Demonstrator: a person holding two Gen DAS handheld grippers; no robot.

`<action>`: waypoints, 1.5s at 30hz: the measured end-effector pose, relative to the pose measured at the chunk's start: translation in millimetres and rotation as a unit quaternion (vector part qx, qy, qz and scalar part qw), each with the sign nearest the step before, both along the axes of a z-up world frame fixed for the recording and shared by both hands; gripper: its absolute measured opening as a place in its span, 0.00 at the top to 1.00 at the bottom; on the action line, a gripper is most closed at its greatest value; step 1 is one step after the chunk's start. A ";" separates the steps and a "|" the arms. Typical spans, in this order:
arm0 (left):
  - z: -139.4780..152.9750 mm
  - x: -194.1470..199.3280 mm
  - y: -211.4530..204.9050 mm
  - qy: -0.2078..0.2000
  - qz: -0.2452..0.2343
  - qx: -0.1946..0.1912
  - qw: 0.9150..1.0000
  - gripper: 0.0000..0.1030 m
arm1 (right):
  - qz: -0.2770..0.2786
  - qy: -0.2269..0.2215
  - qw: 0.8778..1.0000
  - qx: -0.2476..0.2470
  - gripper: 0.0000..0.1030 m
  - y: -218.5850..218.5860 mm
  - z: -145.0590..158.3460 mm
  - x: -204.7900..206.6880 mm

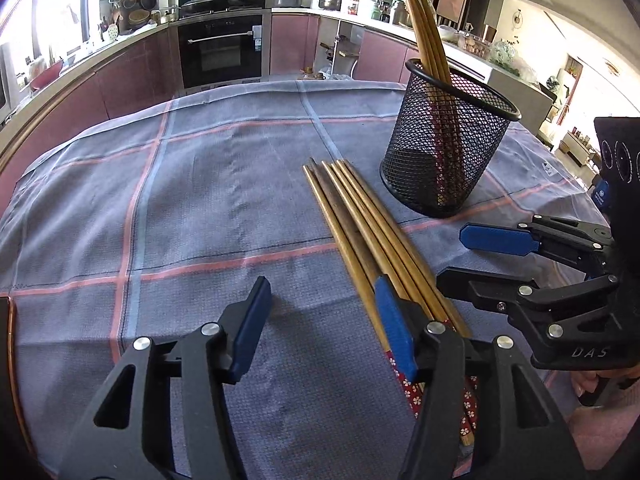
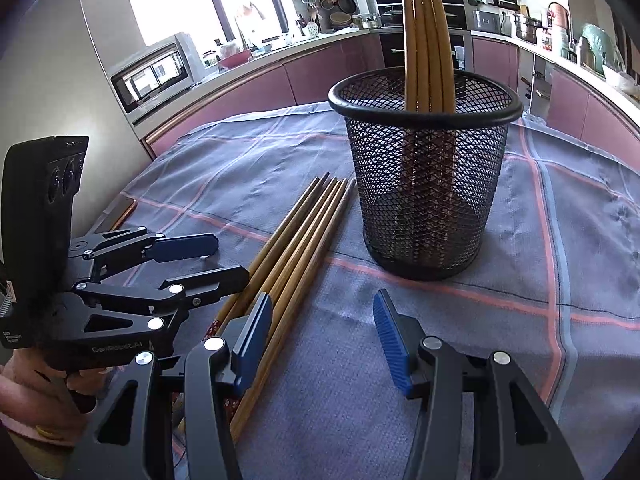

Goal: Organize utensils
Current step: 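Move both open grippers back over the remaining chopsticks, then close the right gripper on one chopstick while the left gripper grasps another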

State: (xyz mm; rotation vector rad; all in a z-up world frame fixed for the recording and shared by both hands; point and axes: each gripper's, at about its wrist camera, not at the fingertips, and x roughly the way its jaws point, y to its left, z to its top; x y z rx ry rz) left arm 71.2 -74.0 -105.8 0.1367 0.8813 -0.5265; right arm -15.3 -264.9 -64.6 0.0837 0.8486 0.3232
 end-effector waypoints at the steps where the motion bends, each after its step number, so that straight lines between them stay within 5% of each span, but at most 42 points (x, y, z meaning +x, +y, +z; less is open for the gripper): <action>1: -0.4 -0.2 0.3 0.000 0.000 0.000 1.000 0.48 | -0.001 0.000 1.000 -0.002 0.51 0.5 0.1 0.7; 17: -2.2 3.2 4.4 0.001 0.007 -0.004 1.000 0.61 | -0.001 0.000 0.999 -0.039 0.56 11.6 -2.6 5.7; 21: -1.6 3.9 6.4 0.006 0.003 -0.010 1.000 0.69 | 0.001 0.006 0.999 -0.039 0.66 10.1 -1.9 5.1; 31: -4.5 12.5 0.6 0.010 -0.002 -0.004 1.000 0.70 | -0.004 0.010 0.997 -0.070 0.74 23.7 -2.7 17.7; 36: -5.4 15.9 -4.2 0.007 -0.001 0.001 1.000 0.71 | -0.013 0.008 0.998 -0.064 0.78 22.8 -3.7 23.2; 39: -5.5 17.6 -4.6 0.010 0.000 -0.003 1.000 0.80 | -0.018 0.013 0.999 -0.040 0.89 16.8 -4.0 24.4; 45: -5.7 15.7 -1.4 0.013 0.009 -0.013 1.000 0.90 | -0.030 0.022 0.999 0.002 0.93 5.0 -5.3 22.4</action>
